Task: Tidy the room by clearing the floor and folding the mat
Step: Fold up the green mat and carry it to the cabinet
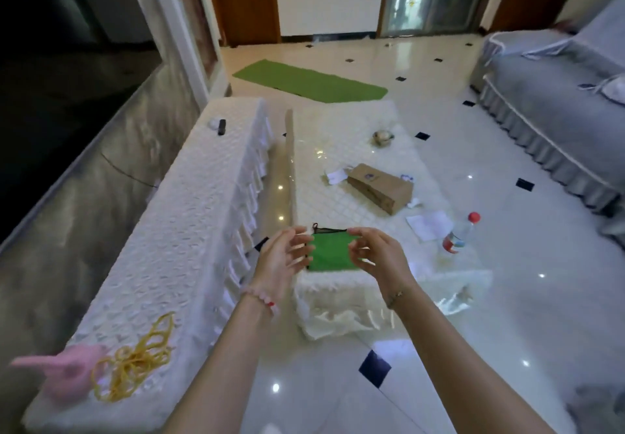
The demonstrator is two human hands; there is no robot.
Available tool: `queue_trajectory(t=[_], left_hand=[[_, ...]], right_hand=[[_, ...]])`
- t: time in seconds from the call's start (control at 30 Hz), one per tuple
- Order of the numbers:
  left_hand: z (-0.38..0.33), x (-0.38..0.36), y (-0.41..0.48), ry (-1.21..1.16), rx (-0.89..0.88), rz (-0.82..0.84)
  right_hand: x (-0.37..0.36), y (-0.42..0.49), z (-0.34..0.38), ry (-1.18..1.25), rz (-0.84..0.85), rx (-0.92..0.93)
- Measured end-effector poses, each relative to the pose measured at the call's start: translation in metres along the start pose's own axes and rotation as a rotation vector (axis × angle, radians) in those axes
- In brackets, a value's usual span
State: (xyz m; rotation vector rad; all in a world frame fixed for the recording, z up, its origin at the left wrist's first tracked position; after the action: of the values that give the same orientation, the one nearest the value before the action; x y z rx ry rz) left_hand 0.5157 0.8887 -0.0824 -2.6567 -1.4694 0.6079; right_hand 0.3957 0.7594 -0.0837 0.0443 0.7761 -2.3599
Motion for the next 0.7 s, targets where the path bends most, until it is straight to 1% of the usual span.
queue_trajectory(t=[0.1,0.33,0.47,0.7], left_hand=[[0.024,-0.077,-0.01,0.031,0.018,0.152],[0.071,-0.226,-0.05,0.129,0.041,0.415],[0.1,-0.293,-0.068,0.189,0.07,0.562],[0.146,-0.403,-0.06,0.213,0.16,0.711]], right_hand=[[0.079,-0.016,0.015,0.052,-0.102,0.03],[0.244,-0.056,0.028,0.175,-0.348,0.076],[0.309,-0.075,0.03,0.263,-0.445,0.114],[0.399,-0.068,0.05,0.385,-0.581,0.16]])
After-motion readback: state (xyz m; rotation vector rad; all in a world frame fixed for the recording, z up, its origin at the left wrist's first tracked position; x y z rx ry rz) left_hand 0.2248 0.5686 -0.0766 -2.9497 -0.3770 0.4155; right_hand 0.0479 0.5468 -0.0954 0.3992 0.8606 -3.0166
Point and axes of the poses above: each hand's wrist, its own y-axis towards the middle knuckle, its own x-axis out of the back of the hand, z = x × y, the point moved 9 cm from there along y, towards the middle knuckle, and after that the axes turned 12 degrees about -x, right-handed, at the moved point
